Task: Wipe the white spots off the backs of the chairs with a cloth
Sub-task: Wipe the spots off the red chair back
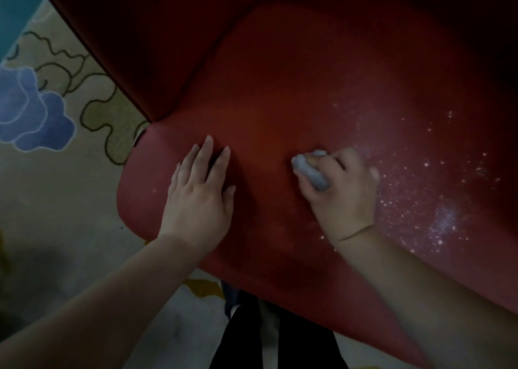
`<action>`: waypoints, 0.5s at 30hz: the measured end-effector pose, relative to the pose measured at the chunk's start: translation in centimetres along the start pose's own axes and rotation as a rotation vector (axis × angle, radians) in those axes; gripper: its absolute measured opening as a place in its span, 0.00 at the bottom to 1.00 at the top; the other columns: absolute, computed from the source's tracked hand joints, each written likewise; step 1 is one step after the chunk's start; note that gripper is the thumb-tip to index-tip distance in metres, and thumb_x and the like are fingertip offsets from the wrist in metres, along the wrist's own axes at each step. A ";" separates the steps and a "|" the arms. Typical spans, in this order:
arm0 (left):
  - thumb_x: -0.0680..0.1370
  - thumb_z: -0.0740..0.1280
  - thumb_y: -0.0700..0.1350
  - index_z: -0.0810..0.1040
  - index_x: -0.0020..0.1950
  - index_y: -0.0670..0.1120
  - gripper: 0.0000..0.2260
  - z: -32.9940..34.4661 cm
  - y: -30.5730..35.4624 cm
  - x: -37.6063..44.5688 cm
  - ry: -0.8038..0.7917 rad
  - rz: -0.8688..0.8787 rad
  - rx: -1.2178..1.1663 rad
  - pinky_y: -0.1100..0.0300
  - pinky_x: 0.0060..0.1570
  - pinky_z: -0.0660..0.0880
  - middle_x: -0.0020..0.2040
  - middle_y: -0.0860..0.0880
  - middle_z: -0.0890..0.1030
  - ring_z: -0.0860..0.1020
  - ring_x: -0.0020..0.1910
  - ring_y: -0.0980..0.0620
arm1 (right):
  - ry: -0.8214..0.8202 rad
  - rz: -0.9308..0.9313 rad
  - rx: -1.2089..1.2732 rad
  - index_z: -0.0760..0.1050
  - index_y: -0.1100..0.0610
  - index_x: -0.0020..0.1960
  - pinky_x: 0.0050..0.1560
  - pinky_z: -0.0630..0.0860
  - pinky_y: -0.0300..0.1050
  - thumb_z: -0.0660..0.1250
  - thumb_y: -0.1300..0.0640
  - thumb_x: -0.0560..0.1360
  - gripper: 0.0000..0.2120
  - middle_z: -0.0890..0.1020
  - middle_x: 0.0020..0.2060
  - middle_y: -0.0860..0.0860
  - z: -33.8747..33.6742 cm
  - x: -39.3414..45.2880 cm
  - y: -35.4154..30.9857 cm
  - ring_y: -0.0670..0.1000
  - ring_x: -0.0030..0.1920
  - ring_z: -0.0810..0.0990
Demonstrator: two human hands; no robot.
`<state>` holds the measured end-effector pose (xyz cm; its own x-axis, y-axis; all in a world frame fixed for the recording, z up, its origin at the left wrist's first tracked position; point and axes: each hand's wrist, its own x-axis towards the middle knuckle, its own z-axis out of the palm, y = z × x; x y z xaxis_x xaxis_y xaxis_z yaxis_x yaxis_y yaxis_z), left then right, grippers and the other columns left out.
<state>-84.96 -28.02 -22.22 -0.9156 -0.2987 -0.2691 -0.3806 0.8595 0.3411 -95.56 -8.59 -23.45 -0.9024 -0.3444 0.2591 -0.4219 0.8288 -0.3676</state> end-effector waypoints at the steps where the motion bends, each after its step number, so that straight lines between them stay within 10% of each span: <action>1: 0.80 0.58 0.51 0.56 0.77 0.50 0.27 -0.1 -0.2 0.0 -0.003 0.008 0.001 0.46 0.73 0.52 0.79 0.47 0.51 0.49 0.77 0.46 | 0.013 -0.059 0.020 0.80 0.49 0.46 0.41 0.68 0.48 0.68 0.44 0.70 0.10 0.76 0.39 0.49 0.1 -0.7 -1.2 0.49 0.39 0.76; 5: 0.79 0.61 0.47 0.58 0.77 0.50 0.26 -0.2 -0.7 -0.1 0.000 0.025 -0.004 0.43 0.73 0.56 0.79 0.47 0.53 0.51 0.77 0.45 | -0.235 -0.369 0.095 0.81 0.46 0.51 0.43 0.61 0.47 0.71 0.46 0.69 0.11 0.76 0.41 0.49 1.0 -4.6 -4.3 0.50 0.39 0.75; 12: 0.79 0.60 0.48 0.59 0.77 0.51 0.26 -0.4 -1.3 -0.3 -0.005 0.024 0.008 0.42 0.72 0.57 0.79 0.48 0.53 0.51 0.77 0.46 | -0.070 0.004 0.039 0.80 0.48 0.52 0.45 0.62 0.47 0.77 0.50 0.65 0.16 0.76 0.41 0.50 0.1 -2.8 -1.7 0.52 0.40 0.77; 15: 0.79 0.61 0.47 0.60 0.76 0.49 0.26 -0.5 -1.1 -0.1 0.004 0.019 -0.001 0.41 0.72 0.57 0.78 0.47 0.54 0.52 0.76 0.45 | -0.186 -0.220 0.160 0.79 0.47 0.49 0.43 0.61 0.48 0.71 0.50 0.71 0.07 0.78 0.39 0.51 0.7 -4.9 -5.1 0.54 0.38 0.77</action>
<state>-84.48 -29.12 -22.13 -0.9233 -0.2836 -0.2591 -0.3630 0.8647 0.3470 -89.04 -11.40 -23.49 -0.7823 -0.5947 0.1854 -0.6039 0.6509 -0.4600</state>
